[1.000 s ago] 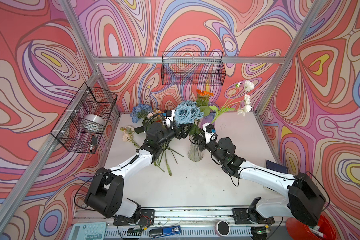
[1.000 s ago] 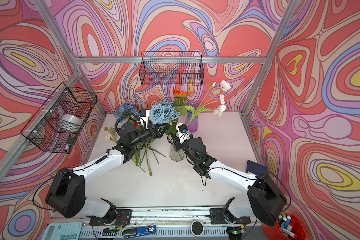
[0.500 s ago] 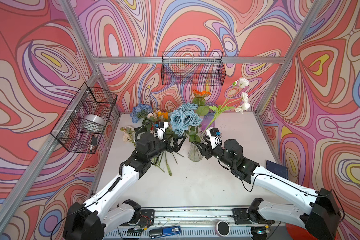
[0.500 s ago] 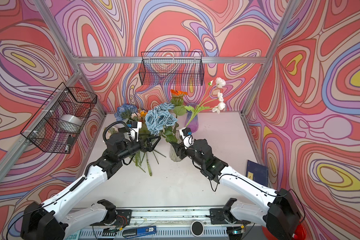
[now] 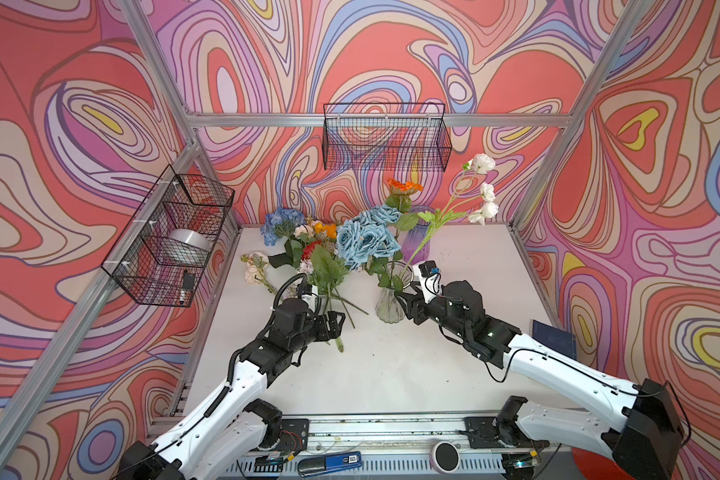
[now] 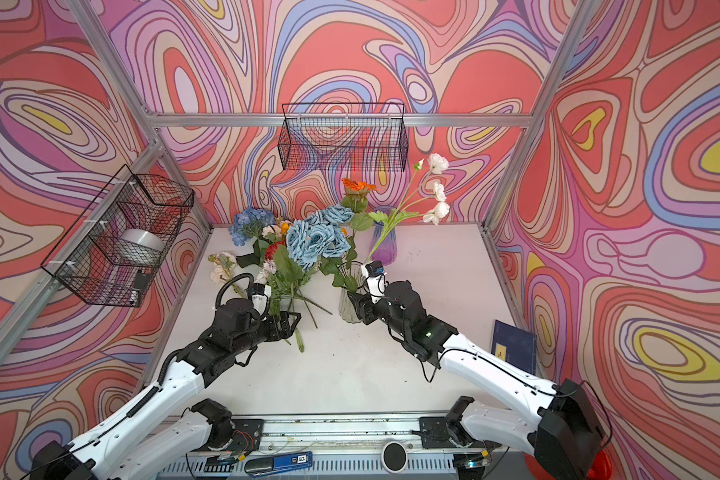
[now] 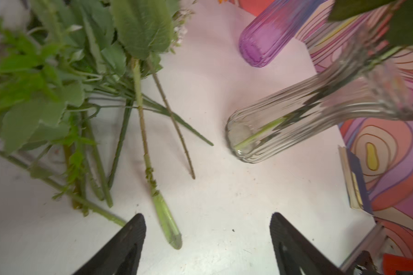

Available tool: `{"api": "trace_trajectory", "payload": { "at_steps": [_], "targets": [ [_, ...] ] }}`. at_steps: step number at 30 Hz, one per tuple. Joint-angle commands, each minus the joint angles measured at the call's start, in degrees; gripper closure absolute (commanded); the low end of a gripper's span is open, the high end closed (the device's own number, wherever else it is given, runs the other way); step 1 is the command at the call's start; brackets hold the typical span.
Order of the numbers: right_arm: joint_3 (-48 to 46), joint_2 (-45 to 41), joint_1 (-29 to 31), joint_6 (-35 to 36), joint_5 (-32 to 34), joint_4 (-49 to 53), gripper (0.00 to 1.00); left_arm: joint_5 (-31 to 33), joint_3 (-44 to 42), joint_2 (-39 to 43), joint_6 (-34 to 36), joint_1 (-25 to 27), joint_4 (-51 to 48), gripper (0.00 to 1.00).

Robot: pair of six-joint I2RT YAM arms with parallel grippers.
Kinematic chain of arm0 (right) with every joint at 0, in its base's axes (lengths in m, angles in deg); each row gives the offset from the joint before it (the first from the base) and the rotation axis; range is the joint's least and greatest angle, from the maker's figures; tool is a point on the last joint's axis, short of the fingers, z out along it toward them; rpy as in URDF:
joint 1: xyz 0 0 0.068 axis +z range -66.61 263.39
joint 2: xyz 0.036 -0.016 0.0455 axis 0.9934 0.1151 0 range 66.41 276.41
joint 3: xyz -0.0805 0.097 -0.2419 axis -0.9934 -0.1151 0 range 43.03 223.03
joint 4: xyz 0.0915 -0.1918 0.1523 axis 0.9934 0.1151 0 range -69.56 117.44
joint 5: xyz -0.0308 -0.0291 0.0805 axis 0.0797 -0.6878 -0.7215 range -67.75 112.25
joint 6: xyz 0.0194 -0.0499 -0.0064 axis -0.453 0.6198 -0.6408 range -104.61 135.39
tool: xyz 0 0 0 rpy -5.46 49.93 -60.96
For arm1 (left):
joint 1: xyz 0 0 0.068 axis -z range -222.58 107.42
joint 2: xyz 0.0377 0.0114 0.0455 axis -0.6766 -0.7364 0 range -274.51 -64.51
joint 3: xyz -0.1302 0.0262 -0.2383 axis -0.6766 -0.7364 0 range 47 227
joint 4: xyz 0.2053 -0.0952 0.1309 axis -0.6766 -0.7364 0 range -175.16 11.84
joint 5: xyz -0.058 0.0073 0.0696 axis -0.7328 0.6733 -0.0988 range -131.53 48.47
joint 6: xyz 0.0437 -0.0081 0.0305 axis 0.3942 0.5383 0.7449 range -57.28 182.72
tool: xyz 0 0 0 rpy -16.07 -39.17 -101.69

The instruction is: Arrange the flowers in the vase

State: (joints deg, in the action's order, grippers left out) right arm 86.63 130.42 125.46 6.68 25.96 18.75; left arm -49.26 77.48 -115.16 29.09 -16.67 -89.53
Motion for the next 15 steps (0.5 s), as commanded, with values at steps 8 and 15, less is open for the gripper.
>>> {"api": "trace_trajectory", "payload": {
  "at_steps": [8, 15],
  "targets": [
    [1.0, -2.53, 0.02, -1.89, 2.62, 3.41, 0.4, 13.43, 7.73, -19.45, 1.52, 0.24, 2.87, 0.55],
    [0.1, -5.15, 0.0, -3.06, 2.76, 2.87, 0.4, 15.11, 11.48, -30.08, 2.06, 0.02, 8.22, 0.59]
  ]
}}
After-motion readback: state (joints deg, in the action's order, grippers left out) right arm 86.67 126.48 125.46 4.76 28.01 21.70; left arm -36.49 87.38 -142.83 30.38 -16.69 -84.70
